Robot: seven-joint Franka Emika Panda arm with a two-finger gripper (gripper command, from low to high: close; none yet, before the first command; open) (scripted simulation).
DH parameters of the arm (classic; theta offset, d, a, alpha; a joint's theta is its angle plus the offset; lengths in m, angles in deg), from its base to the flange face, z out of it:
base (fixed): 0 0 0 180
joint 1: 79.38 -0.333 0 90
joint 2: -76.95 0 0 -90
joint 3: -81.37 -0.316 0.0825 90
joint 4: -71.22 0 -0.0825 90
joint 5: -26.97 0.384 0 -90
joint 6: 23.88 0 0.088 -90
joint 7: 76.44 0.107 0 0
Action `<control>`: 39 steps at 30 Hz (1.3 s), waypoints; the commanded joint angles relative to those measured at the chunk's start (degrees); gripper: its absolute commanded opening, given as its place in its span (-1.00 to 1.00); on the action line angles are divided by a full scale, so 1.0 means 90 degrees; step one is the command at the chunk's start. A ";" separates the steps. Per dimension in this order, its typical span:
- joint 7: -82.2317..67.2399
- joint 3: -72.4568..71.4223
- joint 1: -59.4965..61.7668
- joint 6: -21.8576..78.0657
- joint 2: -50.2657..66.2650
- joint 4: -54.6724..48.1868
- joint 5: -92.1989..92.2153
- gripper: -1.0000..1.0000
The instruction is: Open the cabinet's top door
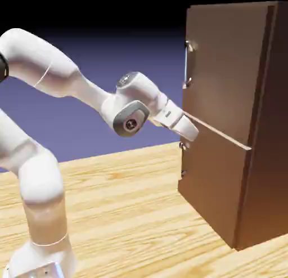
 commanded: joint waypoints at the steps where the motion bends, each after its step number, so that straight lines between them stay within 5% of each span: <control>1: 0.0267 -0.0142 0.0129 0.0020 -0.0092 -0.0061 0.0277 0.00; 39: 1.0389 -0.5527 0.5031 0.0781 -0.3567 -0.2383 1.0800 0.00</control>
